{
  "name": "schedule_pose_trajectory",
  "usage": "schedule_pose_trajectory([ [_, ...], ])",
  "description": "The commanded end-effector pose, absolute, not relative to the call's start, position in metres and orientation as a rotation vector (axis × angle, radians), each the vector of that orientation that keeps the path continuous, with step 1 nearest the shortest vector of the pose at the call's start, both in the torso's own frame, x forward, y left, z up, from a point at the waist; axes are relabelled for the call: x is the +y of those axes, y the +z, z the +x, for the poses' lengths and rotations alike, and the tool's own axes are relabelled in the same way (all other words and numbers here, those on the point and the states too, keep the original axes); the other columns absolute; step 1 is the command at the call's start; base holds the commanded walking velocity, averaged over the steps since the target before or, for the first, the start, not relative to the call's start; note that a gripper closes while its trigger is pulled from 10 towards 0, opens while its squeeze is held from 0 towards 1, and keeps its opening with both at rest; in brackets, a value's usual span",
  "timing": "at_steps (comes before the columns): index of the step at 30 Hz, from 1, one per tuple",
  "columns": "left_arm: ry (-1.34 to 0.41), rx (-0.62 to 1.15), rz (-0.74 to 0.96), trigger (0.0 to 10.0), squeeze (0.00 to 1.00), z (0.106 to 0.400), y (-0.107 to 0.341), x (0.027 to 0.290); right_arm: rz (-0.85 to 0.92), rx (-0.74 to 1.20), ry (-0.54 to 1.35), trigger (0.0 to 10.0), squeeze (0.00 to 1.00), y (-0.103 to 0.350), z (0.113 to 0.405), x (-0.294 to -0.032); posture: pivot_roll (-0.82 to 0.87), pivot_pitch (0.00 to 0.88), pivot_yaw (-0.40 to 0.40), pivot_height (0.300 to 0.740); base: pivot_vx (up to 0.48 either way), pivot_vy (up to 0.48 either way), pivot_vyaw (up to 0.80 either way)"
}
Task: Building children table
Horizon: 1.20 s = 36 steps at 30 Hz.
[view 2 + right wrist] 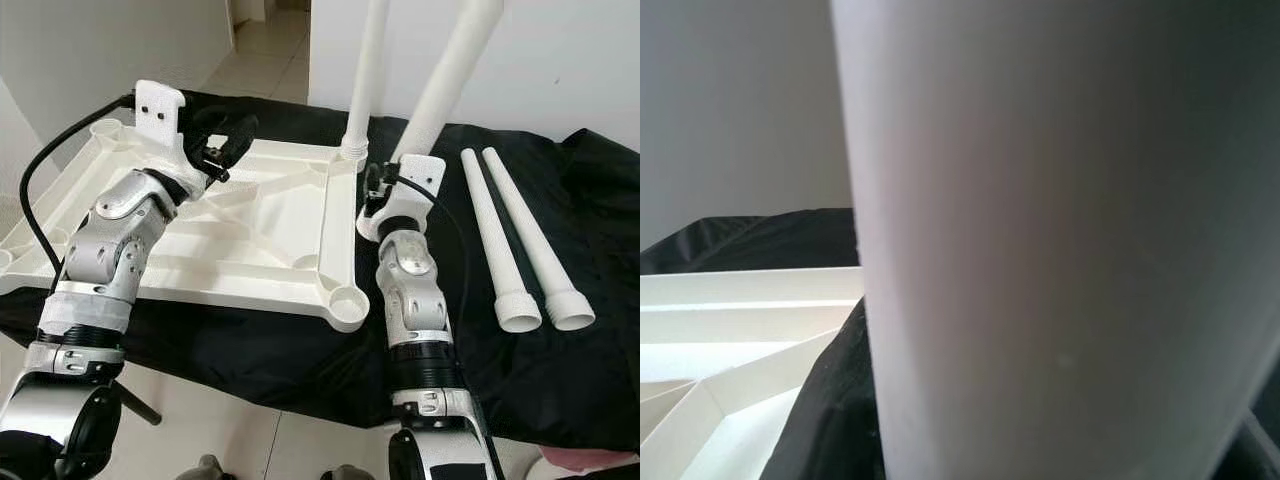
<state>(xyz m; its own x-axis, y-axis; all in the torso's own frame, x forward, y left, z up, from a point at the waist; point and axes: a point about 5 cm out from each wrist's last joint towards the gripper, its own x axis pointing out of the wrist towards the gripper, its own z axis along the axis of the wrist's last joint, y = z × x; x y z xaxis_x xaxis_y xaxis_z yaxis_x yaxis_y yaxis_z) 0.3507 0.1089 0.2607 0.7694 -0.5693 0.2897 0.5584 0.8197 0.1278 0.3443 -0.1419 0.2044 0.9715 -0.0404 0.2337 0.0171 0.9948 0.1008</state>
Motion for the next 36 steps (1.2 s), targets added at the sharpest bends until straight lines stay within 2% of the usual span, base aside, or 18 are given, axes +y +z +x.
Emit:
schedule_pose_trajectory([
  [1,-0.587,-0.329,0.060,10.0,0.00,0.349,0.259,0.112,0.081,-0.272,-0.035,10.0,0.00,0.208,0.341,-0.142,-0.06,0.000,-0.022,0.740,0.000,0.000,0.00],
  [3,-0.594,-0.297,0.078,10.0,0.00,0.346,0.248,0.116,0.072,-0.286,-0.003,10.0,0.00,0.207,0.336,-0.142,-0.06,0.000,-0.022,0.740,0.000,0.000,0.00],
  [4,-0.670,-0.247,0.105,10.0,0.00,0.331,0.227,0.115,0.092,-0.317,0.048,10.0,0.00,0.204,0.324,-0.143,-0.06,0.000,-0.025,0.740,0.000,0.000,0.00],
  [11,-0.830,-0.185,0.107,10.0,0.00,0.302,0.205,0.104,0.083,-0.351,0.096,10.0,0.00,0.198,0.307,-0.148,-0.05,0.000,-0.030,0.740,0.000,0.000,0.00],
  [20,-0.887,-0.164,0.120,10.0,0.00,0.291,0.197,0.098,0.060,-0.347,0.120,10.0,0.00,0.191,0.300,-0.146,-0.05,0.000,-0.029,0.740,0.000,0.000,0.00],
  [27,-1.024,-0.129,0.144,10.0,0.00,0.266,0.185,0.086,0.031,-0.356,0.184,10.0,0.00,0.186,0.290,-0.140,-0.05,0.000,-0.030,0.740,0.000,0.000,0.00],
  [32,-1.134,-0.070,0.181,10.0,0.00,0.249,0.172,0.076,-0.041,-0.329,0.249,10.0,0.00,0.173,0.288,-0.133,-0.04,0.000,-0.032,0.740,0.000,0.000,0.00],
  [36,-1.141,-0.059,0.170,10.0,0.00,0.247,0.170,0.075,-0.096,-0.319,0.285,10.0,0.00,0.168,0.285,-0.129,-0.05,0.000,-0.031,0.740,0.000,0.000,0.00],
])
